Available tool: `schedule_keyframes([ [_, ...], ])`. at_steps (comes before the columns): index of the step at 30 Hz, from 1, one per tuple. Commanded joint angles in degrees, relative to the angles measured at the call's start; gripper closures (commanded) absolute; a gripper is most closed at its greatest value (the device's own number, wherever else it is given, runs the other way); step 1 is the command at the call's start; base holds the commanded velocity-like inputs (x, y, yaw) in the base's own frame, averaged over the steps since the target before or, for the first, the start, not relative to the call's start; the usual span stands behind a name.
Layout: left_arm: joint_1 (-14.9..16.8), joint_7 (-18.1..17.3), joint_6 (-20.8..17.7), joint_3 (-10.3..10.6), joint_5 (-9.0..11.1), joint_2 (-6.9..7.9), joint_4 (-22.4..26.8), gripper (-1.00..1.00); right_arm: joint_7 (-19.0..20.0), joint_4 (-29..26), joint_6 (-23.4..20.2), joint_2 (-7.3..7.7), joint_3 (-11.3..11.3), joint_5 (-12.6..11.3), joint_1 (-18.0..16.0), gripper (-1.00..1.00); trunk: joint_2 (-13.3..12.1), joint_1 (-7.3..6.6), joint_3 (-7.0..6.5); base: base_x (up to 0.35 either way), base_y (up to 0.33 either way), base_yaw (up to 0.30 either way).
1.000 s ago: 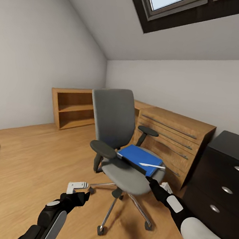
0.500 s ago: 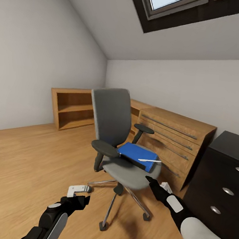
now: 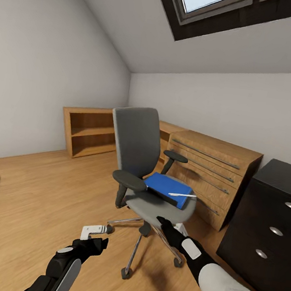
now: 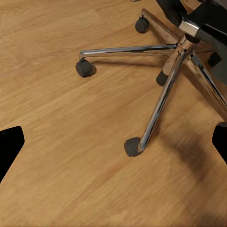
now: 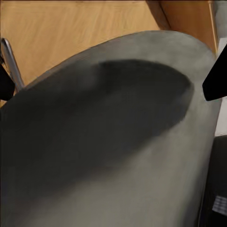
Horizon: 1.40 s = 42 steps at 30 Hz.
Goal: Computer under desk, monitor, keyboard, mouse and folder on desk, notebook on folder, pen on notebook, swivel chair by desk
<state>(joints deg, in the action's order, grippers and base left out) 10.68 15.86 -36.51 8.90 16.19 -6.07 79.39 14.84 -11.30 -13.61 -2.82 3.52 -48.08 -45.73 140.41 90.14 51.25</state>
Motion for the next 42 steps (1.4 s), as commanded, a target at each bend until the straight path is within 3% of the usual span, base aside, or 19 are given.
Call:
schedule_keyframes([
  [1, 0.04, 0.54, -0.16, 0.06, 0.60, 0.01, 0.06, -1.00, -0.07, 0.43, -0.22, -0.41, -0.64, 0.92, 0.06, -1.00, 0.02, -0.01, 0.10, 0.000, 0.000, 0.063],
  [5, 0.04, 0.58, -0.14, 0.17, 0.68, -0.06, 0.28, -1.00, -0.04, 1.85, -0.21, -1.21, -0.70, 1.64, 0.11, -1.00, 0.02, -0.01, 0.29, 0.000, 0.000, 0.106],
  [12, 0.04, 0.56, -0.22, 0.15, 0.69, -0.06, 0.32, -1.00, 0.23, 2.09, -0.28, -1.37, -0.75, 1.74, 0.11, -1.00, 0.02, -0.01, 0.54, 0.000, 0.000, 0.081],
  [13, 0.04, 0.58, -0.06, -0.05, 0.52, -0.40, 0.66, -1.00, 0.30, -0.54, -0.15, -1.70, -0.28, 1.56, 0.38, -1.00, 0.00, -0.01, 0.53, 0.000, 0.000, 0.000],
  [16, 0.04, 0.58, -0.06, -0.09, 0.52, -0.76, 1.53, -1.00, 0.28, -0.19, -0.17, -2.30, 1.31, 0.89, 0.38, -1.00, 0.00, -0.01, 0.53, 0.000, 0.000, 0.000],
  [20, 0.04, 0.58, -0.13, -0.05, 0.58, 0.02, 2.45, -1.00, 0.54, 0.28, -0.19, -2.14, 2.76, -0.54, 0.87, -1.00, 0.00, -0.01, 0.53, 0.000, 0.000, 0.000],
  [32, 0.04, 0.58, -0.14, -0.01, 0.60, 0.36, 2.74, -1.00, 0.64, 0.49, -0.19, -2.10, 1.23, -7.48, 1.17, -1.00, 0.00, -0.01, 0.53, 0.000, 0.000, 0.000],
  [39, 0.04, 0.58, -0.14, 0.03, 0.60, 0.36, 2.70, -1.00, 0.63, 0.44, -0.19, -2.10, 0.69, -8.70, 1.17, -1.00, 0.00, -0.01, 0.53, 0.000, 0.000, 0.000],
  [40, 0.04, 0.58, -0.14, 0.02, 0.60, 0.36, 2.70, -1.00, 0.63, 0.47, -0.19, -2.10, -0.62, 4.23, 1.17, -1.00, 0.00, -0.01, 0.53, 0.000, 0.000, 0.000],
  [42, 0.04, 0.58, -0.15, 0.05, 0.60, 0.36, 2.71, -1.00, 0.63, 0.48, -0.19, -2.10, -0.62, 4.24, 1.17, -1.00, 0.00, -0.01, 0.53, 0.000, 0.000, 0.000],
])
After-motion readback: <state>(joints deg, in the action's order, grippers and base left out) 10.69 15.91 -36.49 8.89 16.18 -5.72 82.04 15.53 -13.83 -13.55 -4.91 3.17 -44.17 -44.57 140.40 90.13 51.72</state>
